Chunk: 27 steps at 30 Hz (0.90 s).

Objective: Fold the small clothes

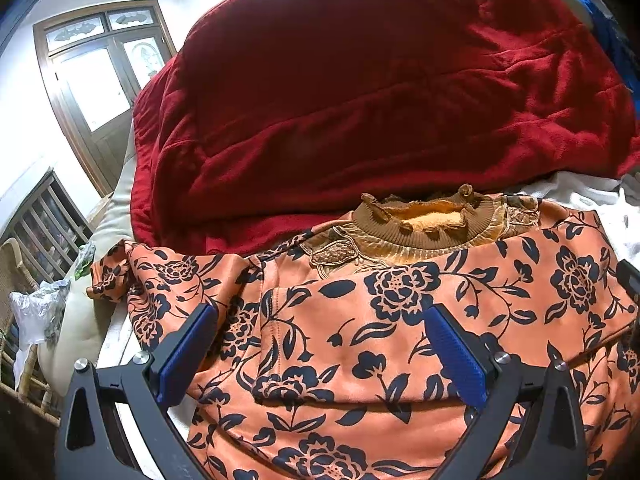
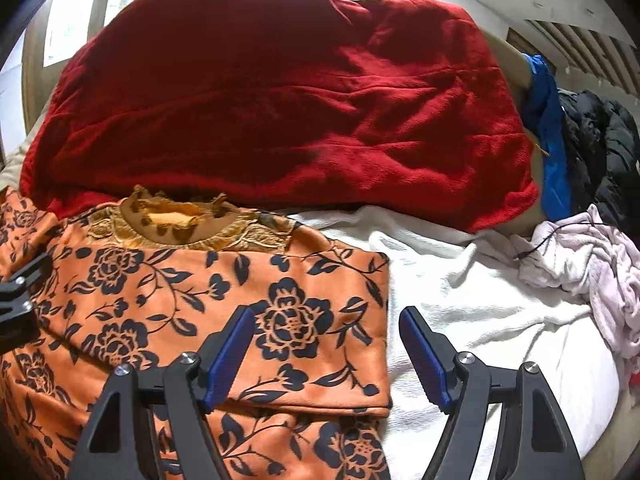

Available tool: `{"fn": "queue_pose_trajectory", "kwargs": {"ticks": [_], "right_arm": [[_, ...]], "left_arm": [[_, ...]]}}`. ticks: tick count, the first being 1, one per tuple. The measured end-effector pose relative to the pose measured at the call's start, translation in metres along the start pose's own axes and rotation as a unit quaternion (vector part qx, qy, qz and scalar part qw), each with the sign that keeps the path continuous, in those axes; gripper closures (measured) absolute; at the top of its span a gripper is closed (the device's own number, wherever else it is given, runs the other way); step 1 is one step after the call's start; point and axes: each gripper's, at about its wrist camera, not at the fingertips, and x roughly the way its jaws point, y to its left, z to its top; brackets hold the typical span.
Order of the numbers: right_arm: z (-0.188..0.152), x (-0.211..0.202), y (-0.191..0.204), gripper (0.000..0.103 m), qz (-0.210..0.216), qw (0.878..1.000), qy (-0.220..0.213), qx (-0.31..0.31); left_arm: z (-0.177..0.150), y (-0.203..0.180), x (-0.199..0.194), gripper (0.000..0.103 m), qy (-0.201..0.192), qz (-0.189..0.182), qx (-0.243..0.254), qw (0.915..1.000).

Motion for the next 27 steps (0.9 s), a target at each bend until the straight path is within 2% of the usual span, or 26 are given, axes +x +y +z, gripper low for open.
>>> {"fn": "queue_pose_trajectory", "kwargs": {"ticks": [13, 27], "right_arm": [[-0.004, 0.014, -0.006, 0.025, 0.021, 0.999, 0.033, 0.024], [-0.004, 0.014, -0.007, 0.025, 0.019, 0.999, 0.032, 0.029]], "left_arm": [[-0.002, -0.006, 0.0, 0.0, 0.005, -0.004, 0.008, 1.0], [-0.003, -0.007, 0.001, 0.0, 0.005, -0.004, 0.01, 0.9999]]}}
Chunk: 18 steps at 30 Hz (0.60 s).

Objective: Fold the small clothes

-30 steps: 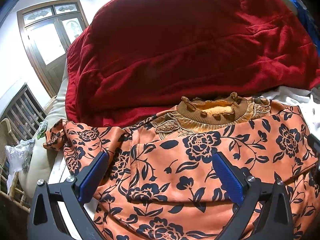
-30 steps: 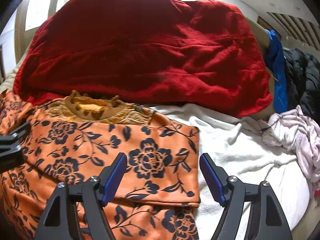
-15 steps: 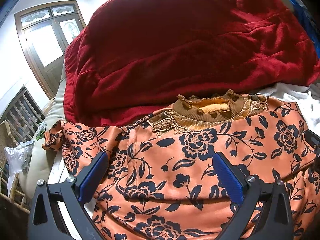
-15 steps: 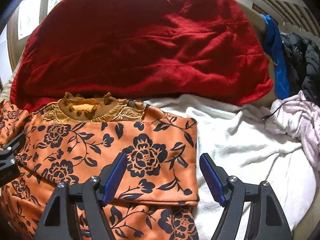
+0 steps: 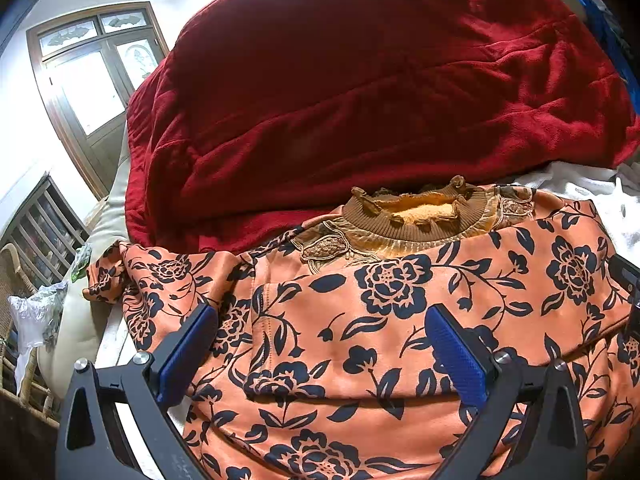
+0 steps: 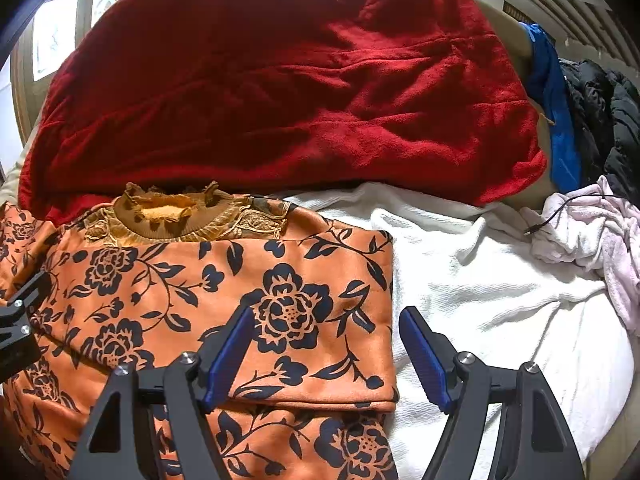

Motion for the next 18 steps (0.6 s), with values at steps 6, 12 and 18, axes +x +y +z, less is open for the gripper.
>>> {"fn": "queue_pose_trajectory", "kwargs": {"ticks": [6, 12, 18], "right_arm": [[0.0004, -0.0014, 0.0002, 0.025, -0.003, 1.0, -0.004, -0.001], [0.0009, -0.0032, 0.0007, 0.025, -0.007, 1.0, -0.009, -0.004], [0.0025, -0.0069, 0.0021, 0.025, -0.004, 1.0, -0.016, -0.004]], "left_arm": [[-0.0001, 0.0002, -0.0005, 0.0, -0.001, 0.0, 0.0, 1.0], [0.0002, 0.001, -0.0009, 0.0, -0.002, -0.001, -0.001, 1.0], [0.0016, 0.0025, -0.0032, 0.0, -0.007, -0.001, -0.004, 1.0]]}}
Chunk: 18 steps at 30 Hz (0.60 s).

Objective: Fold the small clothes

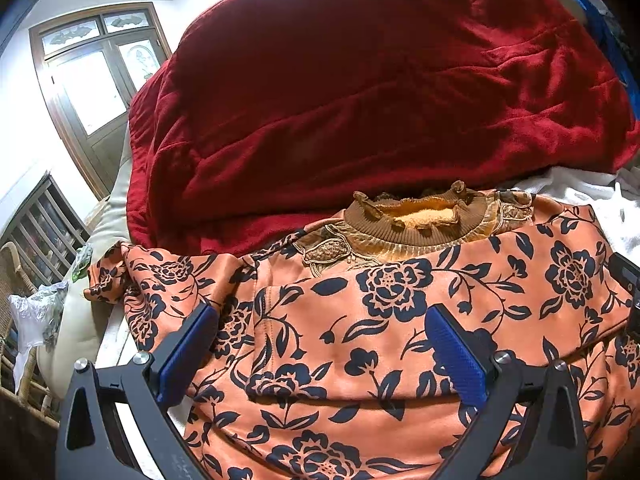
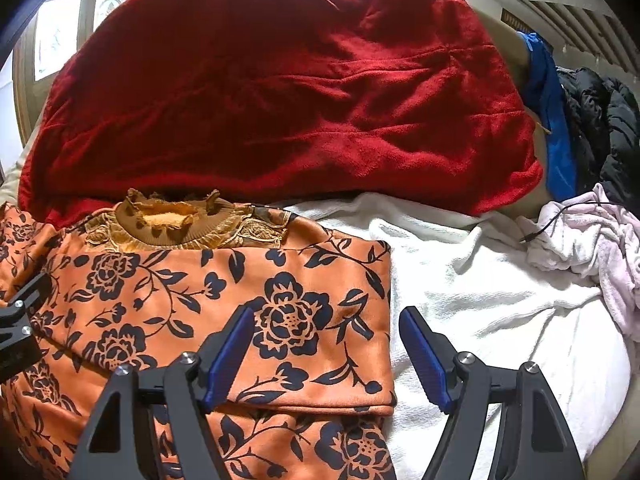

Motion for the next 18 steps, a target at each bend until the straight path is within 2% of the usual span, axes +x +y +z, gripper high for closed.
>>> {"fn": "queue_pose_trajectory", "kwargs": {"ticks": [18], "right_arm": [[0.004, 0.0, 0.018, 0.025, 0.019, 1.0, -0.012, -0.008]], "left_arm": [[0.001, 0.024, -0.004, 0.0, -0.011, 0.008, -0.024, 0.9996]]}}
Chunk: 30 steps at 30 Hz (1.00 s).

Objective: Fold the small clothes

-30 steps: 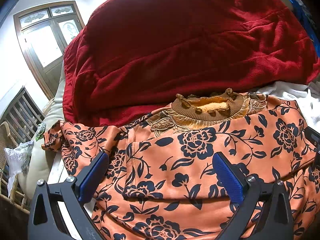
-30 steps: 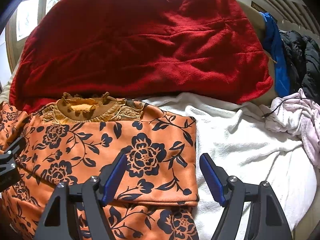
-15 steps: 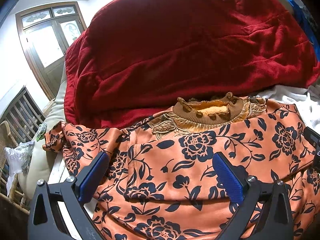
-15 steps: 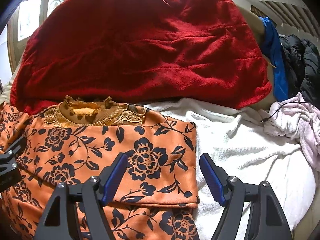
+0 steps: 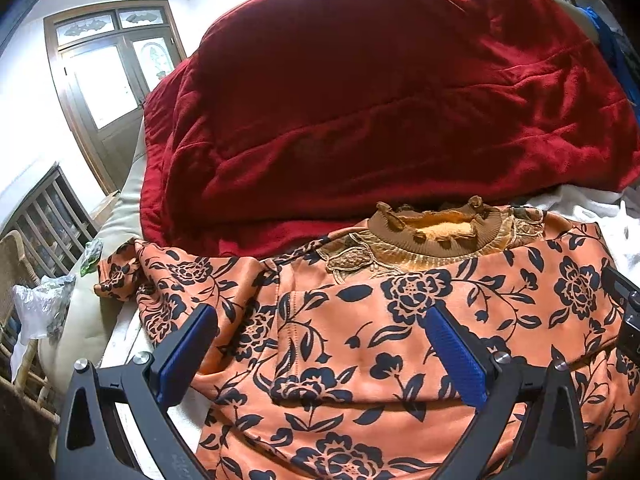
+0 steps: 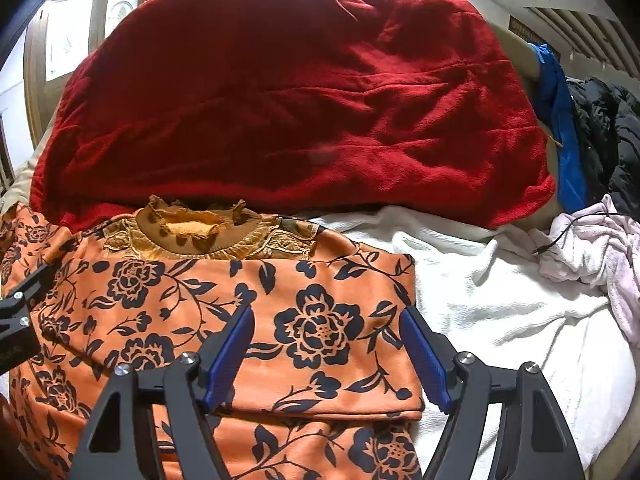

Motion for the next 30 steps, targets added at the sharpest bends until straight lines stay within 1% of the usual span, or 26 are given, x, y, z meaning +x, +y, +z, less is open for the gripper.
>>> {"fn": "queue_pose_trajectory", "kwargs": {"ticks": [5, 10, 15, 18, 30], "right_arm": [[-0.001, 0.0, 0.005, 0.025, 0.004, 1.0, -0.001, -0.005], [-0.001, 0.0, 0.008, 0.025, 0.008, 1.0, -0.001, -0.005], [-0.001, 0.0, 0.011, 0.025, 0.008, 1.0, -0.002, -0.009], [-0.001, 0.0, 0.012, 0.025, 0.01, 1.0, -0.001, -0.008], [-0.001, 0.002, 0.021, 0.025, 0.014, 1.0, 0.0, -0.014]], "left_arm": [[0.001, 0.008, -0.005, 0.0, -0.012, -0.006, -0.011, 0.9999], [0.006, 0.027, -0.014, 0.0, -0.035, -0.001, -0.044, 0.9984], [0.01, 0.047, -0.022, 0.0, -0.06, 0.028, -0.071, 0.9953], [0.011, 0.054, -0.022, 0.0, -0.058, 0.027, -0.081, 0.9947], [0.006, 0.059, -0.02, 0.0, -0.053, 0.029, -0.074, 0.9954]]}}
